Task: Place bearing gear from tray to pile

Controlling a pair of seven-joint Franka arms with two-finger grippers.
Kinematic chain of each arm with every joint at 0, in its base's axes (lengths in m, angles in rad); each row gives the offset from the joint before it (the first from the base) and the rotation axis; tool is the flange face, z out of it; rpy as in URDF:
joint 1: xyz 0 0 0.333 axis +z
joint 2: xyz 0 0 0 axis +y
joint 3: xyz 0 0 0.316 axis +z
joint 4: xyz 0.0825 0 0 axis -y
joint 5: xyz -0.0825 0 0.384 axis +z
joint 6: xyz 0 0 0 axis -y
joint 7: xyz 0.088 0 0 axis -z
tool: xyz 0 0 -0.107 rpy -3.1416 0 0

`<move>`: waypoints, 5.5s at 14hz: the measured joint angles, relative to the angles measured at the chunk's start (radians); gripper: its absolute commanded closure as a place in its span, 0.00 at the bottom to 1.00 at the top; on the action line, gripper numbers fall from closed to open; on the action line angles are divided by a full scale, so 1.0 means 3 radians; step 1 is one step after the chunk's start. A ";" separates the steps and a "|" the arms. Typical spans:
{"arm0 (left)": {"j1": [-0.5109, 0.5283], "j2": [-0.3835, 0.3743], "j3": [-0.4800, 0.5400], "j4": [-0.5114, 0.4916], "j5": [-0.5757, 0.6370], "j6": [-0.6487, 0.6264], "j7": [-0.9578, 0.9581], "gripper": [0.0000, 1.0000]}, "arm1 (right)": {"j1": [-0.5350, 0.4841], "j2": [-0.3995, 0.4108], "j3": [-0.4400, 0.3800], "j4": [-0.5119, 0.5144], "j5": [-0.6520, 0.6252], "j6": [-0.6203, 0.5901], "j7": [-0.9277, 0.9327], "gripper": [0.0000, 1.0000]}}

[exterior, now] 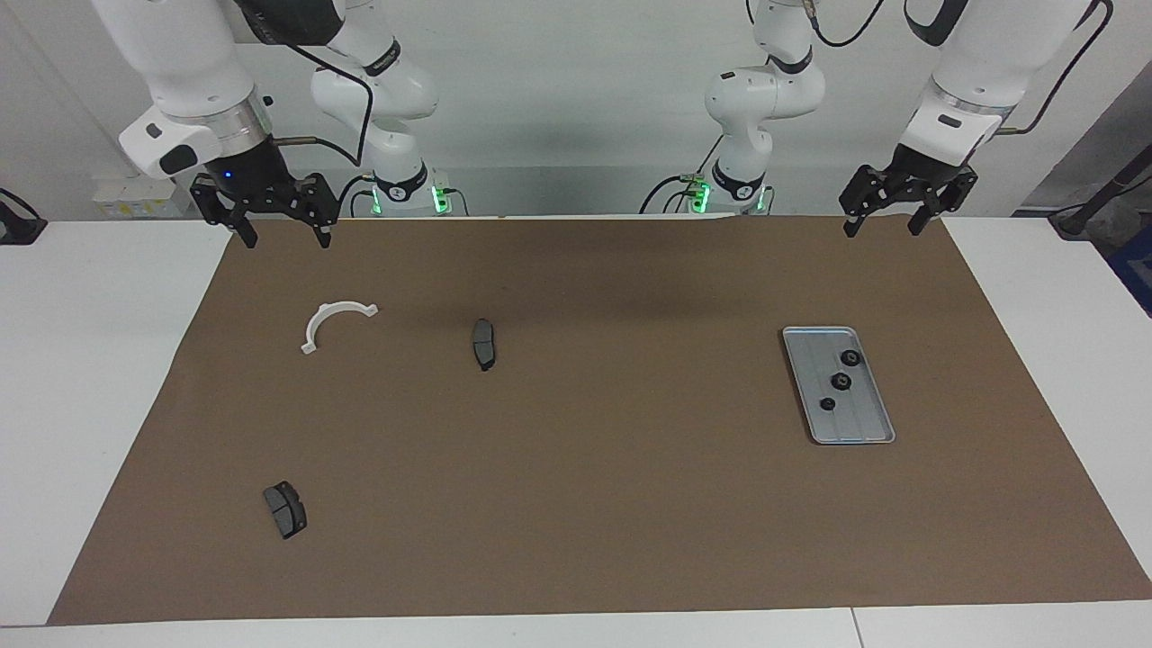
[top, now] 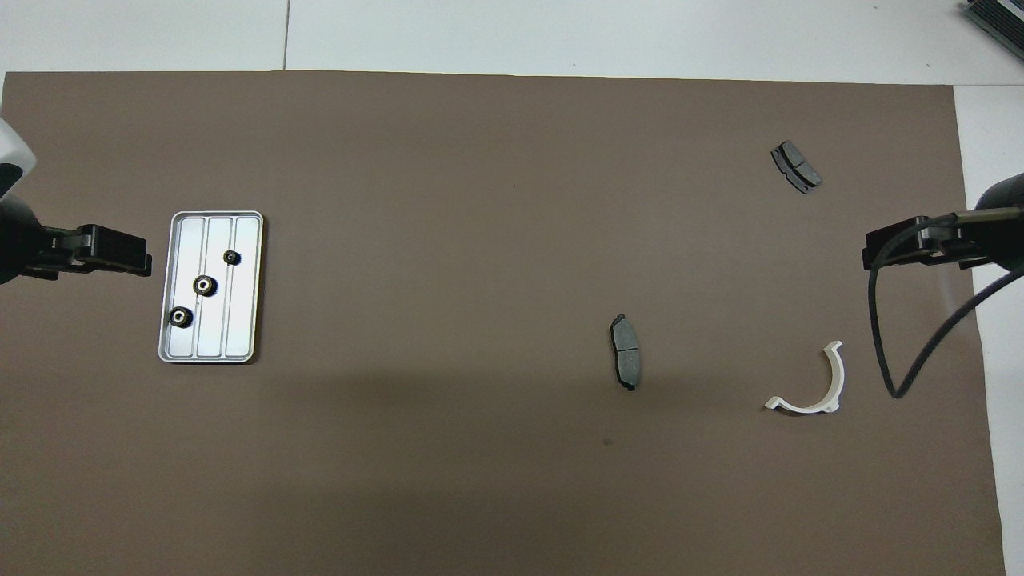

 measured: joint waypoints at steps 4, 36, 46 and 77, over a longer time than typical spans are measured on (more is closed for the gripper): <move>-0.0009 -0.0004 -0.0036 -0.0017 0.0000 0.0003 0.0012 0.00 | 0.0000 0.0000 0.0000 0.0000 0.0000 0.0000 0.0000 0.00; 0.0170 0.1366 0.0002 -0.1230 0.0006 0.2814 0.0019 0.53 | -0.0001 0.0000 0.0000 0.0000 0.0000 0.0000 0.0000 0.00; 0.0166 0.1361 -0.0006 -0.1244 0.0007 0.2846 0.0019 0.95 | 0.0007 -0.0002 0.0001 0.0000 0.0000 0.0000 0.0000 0.00; -0.1799 0.1189 0.0041 -0.1026 0.0007 0.2817 -0.3390 0.00 | 0.0278 -0.0180 0.0009 -0.0524 0.0015 0.0462 0.0107 0.00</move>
